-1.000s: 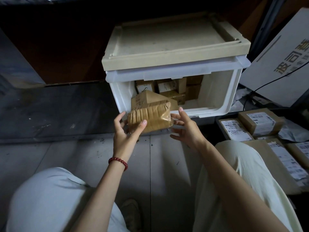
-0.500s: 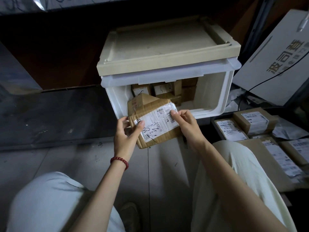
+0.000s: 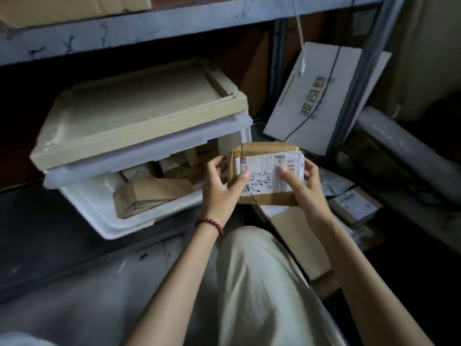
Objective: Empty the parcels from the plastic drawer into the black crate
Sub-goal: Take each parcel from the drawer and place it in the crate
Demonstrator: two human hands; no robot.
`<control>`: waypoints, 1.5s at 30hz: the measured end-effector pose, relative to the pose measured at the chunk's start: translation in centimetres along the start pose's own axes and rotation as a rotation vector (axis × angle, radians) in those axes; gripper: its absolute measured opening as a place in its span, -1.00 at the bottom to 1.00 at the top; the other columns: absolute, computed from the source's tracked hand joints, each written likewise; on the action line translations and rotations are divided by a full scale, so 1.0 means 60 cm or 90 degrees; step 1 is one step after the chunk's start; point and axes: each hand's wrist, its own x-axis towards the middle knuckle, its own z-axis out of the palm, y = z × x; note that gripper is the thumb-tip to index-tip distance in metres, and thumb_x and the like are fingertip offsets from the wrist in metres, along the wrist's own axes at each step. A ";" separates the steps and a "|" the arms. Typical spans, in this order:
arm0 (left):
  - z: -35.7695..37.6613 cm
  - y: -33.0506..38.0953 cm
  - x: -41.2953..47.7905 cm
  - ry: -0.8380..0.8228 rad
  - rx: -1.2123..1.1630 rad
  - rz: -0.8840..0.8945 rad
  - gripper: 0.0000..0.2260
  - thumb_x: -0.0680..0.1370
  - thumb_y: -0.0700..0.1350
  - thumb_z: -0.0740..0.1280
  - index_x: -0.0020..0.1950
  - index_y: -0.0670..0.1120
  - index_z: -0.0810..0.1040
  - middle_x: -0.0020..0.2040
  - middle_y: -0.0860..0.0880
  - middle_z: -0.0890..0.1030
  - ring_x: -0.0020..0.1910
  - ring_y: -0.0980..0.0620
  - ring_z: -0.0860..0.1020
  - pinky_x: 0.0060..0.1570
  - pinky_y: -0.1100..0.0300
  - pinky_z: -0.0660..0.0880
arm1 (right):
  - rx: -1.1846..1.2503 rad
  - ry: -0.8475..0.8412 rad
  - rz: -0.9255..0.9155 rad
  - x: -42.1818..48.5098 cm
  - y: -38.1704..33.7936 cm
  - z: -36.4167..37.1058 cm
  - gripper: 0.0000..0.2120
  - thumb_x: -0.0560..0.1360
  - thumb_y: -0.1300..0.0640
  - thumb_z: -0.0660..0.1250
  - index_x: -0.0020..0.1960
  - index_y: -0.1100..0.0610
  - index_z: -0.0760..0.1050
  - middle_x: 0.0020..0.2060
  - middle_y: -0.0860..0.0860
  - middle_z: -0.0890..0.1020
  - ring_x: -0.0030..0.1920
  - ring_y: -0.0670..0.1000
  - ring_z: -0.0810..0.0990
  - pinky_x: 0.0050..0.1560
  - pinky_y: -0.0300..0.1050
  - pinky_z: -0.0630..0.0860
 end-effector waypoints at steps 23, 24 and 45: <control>0.481 -0.103 -0.137 -0.518 0.264 -0.053 -0.25 0.43 -0.04 0.49 0.52 -0.02 0.18 0.43 -0.08 0.36 0.40 -0.04 0.33 0.37 0.15 0.25 | 0.018 0.620 0.272 -0.167 0.153 -0.427 -0.39 0.38 -0.18 0.48 0.32 0.02 0.39 0.25 0.07 0.50 0.17 0.06 0.55 0.20 0.08 0.53; 0.487 -0.112 -0.142 -0.517 0.270 -0.049 -0.24 0.41 -0.05 0.51 0.51 -0.02 0.19 0.42 -0.07 0.38 0.40 -0.03 0.34 0.35 0.16 0.25 | 0.019 0.627 0.283 -0.169 0.162 -0.432 -0.39 0.38 -0.17 0.47 0.32 0.03 0.39 0.25 0.07 0.51 0.16 0.06 0.55 0.20 0.07 0.54; 0.572 -0.250 -0.157 -0.741 0.408 0.109 -0.58 0.46 -0.24 0.43 0.27 -0.10 0.39 0.40 -0.07 0.30 0.38 -0.01 0.32 0.24 0.36 0.18 | 0.088 0.693 0.421 -0.185 0.289 -0.428 -0.29 0.44 0.26 0.44 0.48 0.01 0.21 0.31 0.07 0.49 0.26 0.08 0.50 0.26 0.02 0.48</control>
